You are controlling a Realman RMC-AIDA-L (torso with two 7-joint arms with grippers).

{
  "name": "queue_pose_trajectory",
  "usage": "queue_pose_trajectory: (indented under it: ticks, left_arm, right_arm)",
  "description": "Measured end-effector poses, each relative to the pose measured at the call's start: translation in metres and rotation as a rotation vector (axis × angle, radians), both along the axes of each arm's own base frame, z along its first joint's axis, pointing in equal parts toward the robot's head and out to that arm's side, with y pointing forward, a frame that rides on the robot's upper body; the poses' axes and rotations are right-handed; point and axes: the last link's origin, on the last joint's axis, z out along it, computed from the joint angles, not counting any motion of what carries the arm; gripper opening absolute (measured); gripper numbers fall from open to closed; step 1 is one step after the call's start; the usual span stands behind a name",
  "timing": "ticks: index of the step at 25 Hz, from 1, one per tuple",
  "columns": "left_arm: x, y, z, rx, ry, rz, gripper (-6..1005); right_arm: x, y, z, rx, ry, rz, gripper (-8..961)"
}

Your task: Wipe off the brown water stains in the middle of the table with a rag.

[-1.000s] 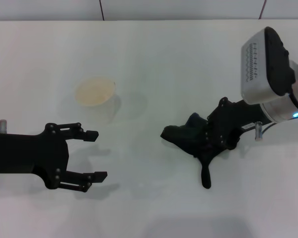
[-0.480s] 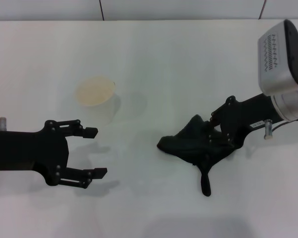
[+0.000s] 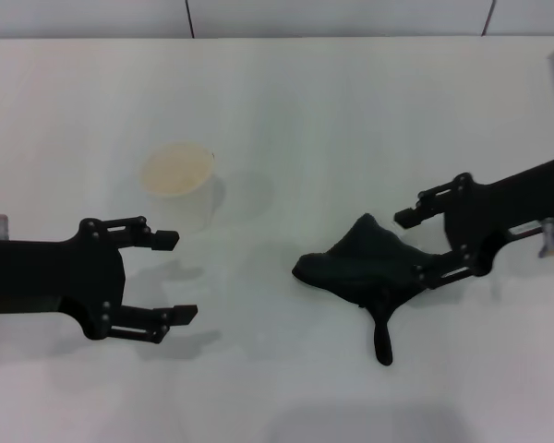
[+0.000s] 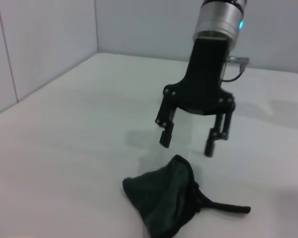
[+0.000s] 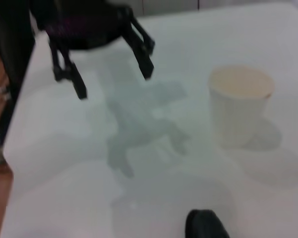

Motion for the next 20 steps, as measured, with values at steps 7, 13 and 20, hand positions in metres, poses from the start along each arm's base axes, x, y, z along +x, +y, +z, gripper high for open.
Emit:
queue_pose_trajectory:
  ticks: [7, 13, 20]
  left_arm:
    - [-0.004, 0.001, 0.001, 0.022, -0.029, 0.007, 890]
    - [-0.004, 0.001, 0.001, 0.025, -0.032, 0.005, 890]
    - [-0.004, 0.000, -0.001, 0.025, -0.043, -0.003, 890]
  right_arm:
    - [0.024, -0.006, 0.024, 0.062, 0.076, -0.035, 708]
    - [0.037, -0.010, 0.019, 0.043, 0.104, -0.077, 777]
    - [0.040, -0.013, 0.018, 0.048, 0.126, -0.076, 777]
